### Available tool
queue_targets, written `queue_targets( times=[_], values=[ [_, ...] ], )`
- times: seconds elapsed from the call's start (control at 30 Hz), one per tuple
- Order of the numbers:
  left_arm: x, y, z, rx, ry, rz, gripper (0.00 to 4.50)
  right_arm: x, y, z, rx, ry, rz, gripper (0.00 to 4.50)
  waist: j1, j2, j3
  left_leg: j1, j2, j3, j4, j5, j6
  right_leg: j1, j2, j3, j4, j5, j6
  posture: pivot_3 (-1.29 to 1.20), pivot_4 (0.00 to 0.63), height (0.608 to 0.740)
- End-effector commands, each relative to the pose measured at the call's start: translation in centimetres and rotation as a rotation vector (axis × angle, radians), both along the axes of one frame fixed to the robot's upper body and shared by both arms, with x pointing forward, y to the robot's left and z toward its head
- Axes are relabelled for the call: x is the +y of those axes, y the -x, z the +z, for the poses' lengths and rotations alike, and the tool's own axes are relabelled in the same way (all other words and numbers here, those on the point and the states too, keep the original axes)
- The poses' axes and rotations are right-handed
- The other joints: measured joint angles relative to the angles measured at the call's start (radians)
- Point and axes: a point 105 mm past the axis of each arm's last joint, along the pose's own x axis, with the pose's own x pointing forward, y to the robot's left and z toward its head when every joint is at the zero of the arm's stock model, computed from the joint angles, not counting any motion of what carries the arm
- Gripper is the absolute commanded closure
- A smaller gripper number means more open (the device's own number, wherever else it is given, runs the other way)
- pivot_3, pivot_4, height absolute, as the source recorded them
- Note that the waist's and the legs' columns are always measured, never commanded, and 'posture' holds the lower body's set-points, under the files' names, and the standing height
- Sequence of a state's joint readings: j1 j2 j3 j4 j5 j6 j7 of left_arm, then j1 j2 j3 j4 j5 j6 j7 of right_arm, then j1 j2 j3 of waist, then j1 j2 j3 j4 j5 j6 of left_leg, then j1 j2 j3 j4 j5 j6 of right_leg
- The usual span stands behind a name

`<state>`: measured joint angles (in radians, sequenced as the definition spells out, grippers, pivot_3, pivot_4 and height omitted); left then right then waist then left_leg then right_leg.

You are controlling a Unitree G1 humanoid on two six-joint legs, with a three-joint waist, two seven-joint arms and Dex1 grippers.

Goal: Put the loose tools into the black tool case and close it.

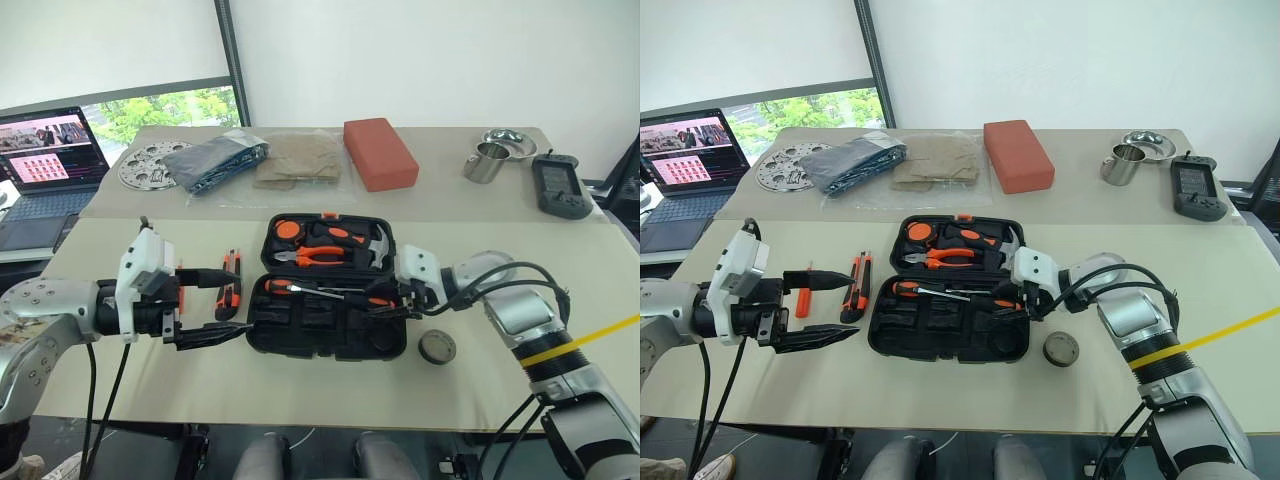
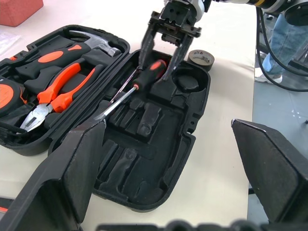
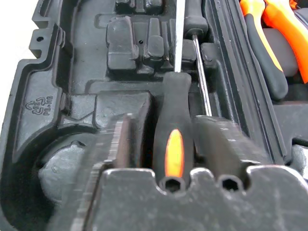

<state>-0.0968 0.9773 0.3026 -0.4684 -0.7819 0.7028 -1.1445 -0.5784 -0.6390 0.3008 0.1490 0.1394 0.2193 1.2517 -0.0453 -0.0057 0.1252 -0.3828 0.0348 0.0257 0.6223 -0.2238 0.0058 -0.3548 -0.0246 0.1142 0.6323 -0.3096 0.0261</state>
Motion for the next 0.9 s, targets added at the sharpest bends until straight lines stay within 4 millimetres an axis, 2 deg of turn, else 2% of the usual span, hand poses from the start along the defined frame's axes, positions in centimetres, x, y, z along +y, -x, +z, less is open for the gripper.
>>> queue_targets(
  times=[0.03, 0.07, 0.23, 0.37, 0.5, 0.63, 0.7, 0.73, 0.8, 0.9],
  values=[
    [-0.1, 0.0, 0.8, -0.032, -0.013, -0.006, 0.00, 0.0, -0.7, 2.4, -0.075, -0.038, -0.014, 0.32, 0.000, 0.000, 0.000, 0.000, 0.000, 0.000, 0.000, 0.000, 0.000, 0.000, 0.000, 0.000, 0.000, 0.000, 0.000, 0.00, 0.150, 0.740],
    [-0.1, 0.0, 0.8, -0.032, -0.013, -0.007, 0.00, -0.1, -0.7, 2.8, -0.080, -0.053, -0.019, 0.15, 0.001, 0.000, 0.000, 0.000, 0.000, 0.000, 0.000, 0.000, 0.000, 0.000, 0.000, 0.000, 0.000, 0.000, 0.000, 0.00, 0.150, 0.740],
    [-0.2, -0.3, 0.8, -0.033, -0.016, -0.013, 0.00, -0.2, -1.0, 4.6, -0.074, -0.181, -0.089, 0.15, 0.001, 0.000, 0.000, 0.000, 0.000, 0.000, 0.000, 0.000, 0.000, 0.000, 0.000, 0.000, 0.000, 0.000, 0.000, 0.00, 0.150, 0.740],
    [-0.3, -0.5, 0.8, -0.033, -0.018, -0.019, 0.00, 0.5, -1.3, 5.1, -0.063, -0.276, -0.150, 0.15, -0.002, 0.000, 0.000, 0.000, 0.000, 0.000, 0.000, 0.000, 0.000, 0.000, 0.000, 0.000, 0.000, 0.000, 0.000, 0.00, 0.150, 0.740],
    [-0.4, -0.6, 0.9, -0.035, -0.017, -0.025, 0.00, 1.0, -1.4, 4.6, -0.056, -0.292, -0.179, 1.20, -0.001, 0.000, 0.000, 0.000, 0.000, 0.000, -0.001, 0.000, 0.000, -0.001, 0.000, 0.000, 0.000, 0.000, -0.001, 0.00, 0.150, 0.740],
    [-0.4, -0.7, 0.9, -0.035, -0.020, -0.028, 0.00, 1.4, -1.1, 3.5, -0.043, -0.271, -0.180, 2.65, 0.002, 0.000, 0.000, 0.000, 0.000, 0.000, -0.001, 0.000, 0.000, -0.001, 0.000, 0.000, 0.000, 0.000, -0.001, 0.00, 0.150, 0.740],
    [-0.3, -0.6, 0.9, -0.034, -0.023, -0.029, 0.00, 1.9, -0.8, 2.6, -0.034, -0.245, -0.179, 3.17, 0.001, 0.000, 0.000, 0.000, 0.000, 0.000, -0.001, 0.000, 0.000, -0.001, 0.000, 0.000, 0.000, 0.000, -0.001, 0.00, 0.150, 0.740],
    [-0.4, -0.6, 1.0, -0.034, -0.024, -0.029, 0.00, 2.0, -0.8, 2.2, -0.030, -0.232, -0.179, 3.65, 0.001, 0.000, 0.000, 0.000, 0.000, 0.000, -0.001, 0.000, 0.000, -0.001, 0.000, 0.000, 0.000, 0.000, -0.001, 0.00, 0.150, 0.740],
    [-0.4, -0.7, 1.0, -0.034, -0.025, -0.031, 0.00, 2.0, -1.1, 1.7, -0.031, -0.207, -0.203, 4.31, -0.001, 0.000, 0.000, 0.000, 0.000, 0.000, -0.001, 0.000, 0.000, -0.001, 0.000, 0.000, 0.000, 0.000, -0.001, 0.00, 0.150, 0.740],
    [-0.4, -0.7, 1.0, -0.034, -0.028, -0.034, 0.00, 1.9, -1.0, 0.9, -0.031, -0.160, -0.202, 4.41, -0.002, 0.000, 0.000, 0.000, 0.000, 0.001, -0.001, 0.000, 0.000, -0.001, 0.000, 0.000, 0.000, 0.000, -0.001, 0.00, 0.150, 0.740]
  ],
)
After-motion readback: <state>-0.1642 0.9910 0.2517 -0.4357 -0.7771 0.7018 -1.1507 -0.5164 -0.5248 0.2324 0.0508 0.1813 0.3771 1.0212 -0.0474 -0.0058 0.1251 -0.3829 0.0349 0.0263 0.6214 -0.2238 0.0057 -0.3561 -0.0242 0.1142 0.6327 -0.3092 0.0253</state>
